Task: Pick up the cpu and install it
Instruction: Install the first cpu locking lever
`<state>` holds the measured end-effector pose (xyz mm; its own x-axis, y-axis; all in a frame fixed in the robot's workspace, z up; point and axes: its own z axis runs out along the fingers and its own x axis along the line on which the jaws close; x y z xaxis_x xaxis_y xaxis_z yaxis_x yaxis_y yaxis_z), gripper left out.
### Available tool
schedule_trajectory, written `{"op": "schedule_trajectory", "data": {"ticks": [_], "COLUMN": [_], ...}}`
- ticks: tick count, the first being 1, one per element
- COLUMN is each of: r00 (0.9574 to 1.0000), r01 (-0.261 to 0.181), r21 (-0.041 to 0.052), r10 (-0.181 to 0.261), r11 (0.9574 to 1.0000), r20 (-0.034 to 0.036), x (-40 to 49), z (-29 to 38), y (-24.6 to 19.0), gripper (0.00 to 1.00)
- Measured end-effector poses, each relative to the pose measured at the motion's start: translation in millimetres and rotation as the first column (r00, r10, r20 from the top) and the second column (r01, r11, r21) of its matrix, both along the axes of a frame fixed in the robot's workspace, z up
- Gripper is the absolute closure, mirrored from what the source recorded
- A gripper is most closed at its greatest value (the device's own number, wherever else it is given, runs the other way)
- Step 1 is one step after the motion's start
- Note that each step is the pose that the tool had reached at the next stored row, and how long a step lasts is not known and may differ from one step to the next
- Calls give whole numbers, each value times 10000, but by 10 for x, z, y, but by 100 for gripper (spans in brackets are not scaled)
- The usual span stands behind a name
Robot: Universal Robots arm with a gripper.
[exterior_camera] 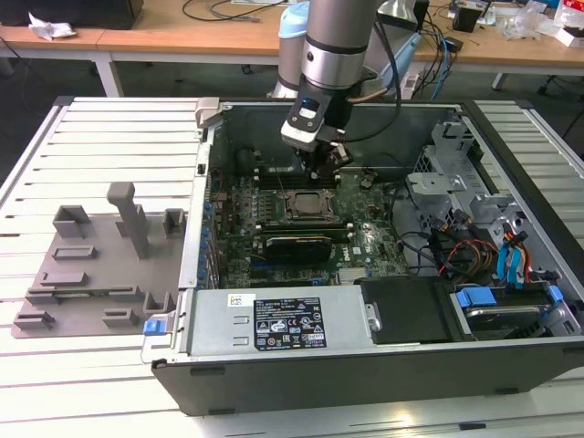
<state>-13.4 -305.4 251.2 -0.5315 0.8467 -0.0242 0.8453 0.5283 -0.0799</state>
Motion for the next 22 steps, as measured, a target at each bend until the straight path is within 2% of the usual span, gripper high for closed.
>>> {"op": "schedule_trajectory", "data": {"ticks": [3, 7, 11, 16, 17, 18, 19, 20, 21, 22], "r00": [9974, 9886, 9774, 9494, 9467, 9421, 9357, 9267, 9204, 9099], "r01": [-725, -1507, -2113, -3141, -3221, -3353, -3528, -3758, -3910, -4147], "r21": [1, 1, -1, 0, 0, 0, 0, 0, 0, 0], "r10": [725, 1507, 2113, 3141, 3221, 3353, 3528, 3758, 3910, 4147], "r11": [9974, 9886, 9774, 9494, 9467, 9421, 9357, 9267, 9204, 9099], "r20": [0, 0, 0, 0, 0, -1, 0, 0, 0, 0], "x": [0, 0, 0, 0, 0, 0, 0, 0, 0, 0], "z": [0, 0, 0, 0, 0, 0, 0, 0, 0, 0], "y": [0, 0, 0, 0, 0, 0, 0, 0, 0, 0], "gripper": [89, 89, 89, 89, 89, 89, 89, 89, 89, 89]}}
